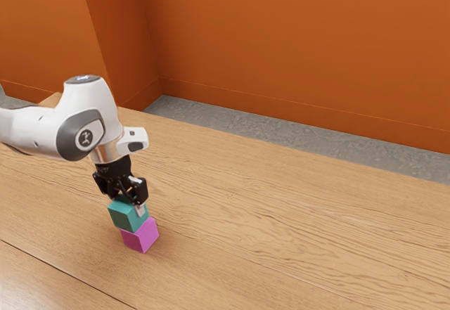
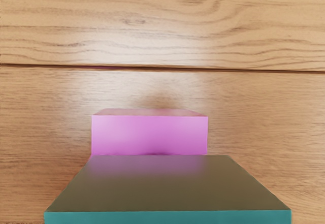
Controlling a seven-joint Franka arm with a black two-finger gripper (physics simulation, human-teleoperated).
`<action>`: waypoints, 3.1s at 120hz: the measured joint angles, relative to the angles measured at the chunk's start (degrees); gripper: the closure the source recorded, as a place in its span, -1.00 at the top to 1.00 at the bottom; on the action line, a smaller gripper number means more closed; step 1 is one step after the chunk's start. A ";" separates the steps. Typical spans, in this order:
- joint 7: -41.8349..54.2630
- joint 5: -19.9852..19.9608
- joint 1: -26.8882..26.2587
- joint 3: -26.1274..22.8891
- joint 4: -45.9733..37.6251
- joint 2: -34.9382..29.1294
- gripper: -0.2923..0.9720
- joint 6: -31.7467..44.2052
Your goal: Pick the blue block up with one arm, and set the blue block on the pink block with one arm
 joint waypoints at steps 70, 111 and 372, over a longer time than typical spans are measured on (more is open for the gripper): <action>-4.10 2.11 0.29 -0.49 1.14 2.00 0.02 0.39; -5.09 2.39 0.14 -0.95 2.39 2.99 0.01 0.41; -1.73 3.31 0.16 -1.75 14.57 -9.01 0.47 -13.93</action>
